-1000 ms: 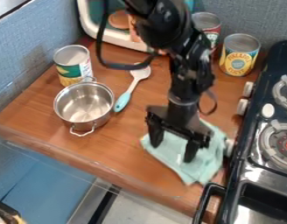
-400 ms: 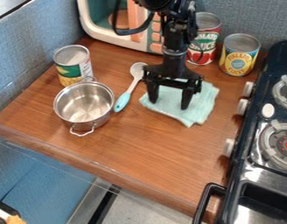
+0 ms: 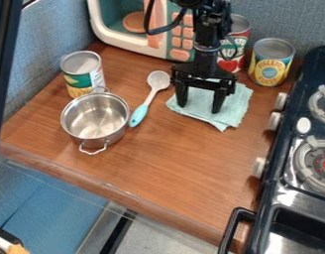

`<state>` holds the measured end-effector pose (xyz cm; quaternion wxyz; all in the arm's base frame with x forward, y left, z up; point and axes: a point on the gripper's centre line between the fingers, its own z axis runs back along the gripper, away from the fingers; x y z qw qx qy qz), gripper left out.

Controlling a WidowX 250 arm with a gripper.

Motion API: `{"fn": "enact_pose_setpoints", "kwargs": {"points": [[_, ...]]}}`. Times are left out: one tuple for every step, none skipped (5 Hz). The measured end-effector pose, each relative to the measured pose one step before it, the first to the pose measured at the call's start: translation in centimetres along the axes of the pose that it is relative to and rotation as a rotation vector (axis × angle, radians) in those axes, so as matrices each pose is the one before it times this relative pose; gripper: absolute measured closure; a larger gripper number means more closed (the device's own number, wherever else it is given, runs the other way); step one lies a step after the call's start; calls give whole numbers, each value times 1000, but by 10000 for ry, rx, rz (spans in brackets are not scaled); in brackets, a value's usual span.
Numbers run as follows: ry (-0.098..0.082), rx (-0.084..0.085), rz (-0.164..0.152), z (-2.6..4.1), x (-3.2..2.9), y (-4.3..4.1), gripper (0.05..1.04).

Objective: Move the blue cloth from the right side to the center

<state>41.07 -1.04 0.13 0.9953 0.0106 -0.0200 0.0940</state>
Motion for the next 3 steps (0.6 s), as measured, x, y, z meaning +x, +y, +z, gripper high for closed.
{"fn": "enact_pose_setpoints", "kwargs": {"points": [[-108, 52, -6, 987, -1041, 383, 85], [-747, -298, -6, 3359, 90, 8, 85], [-310, -219, 128, 1833, -318, 965, 85]]}}
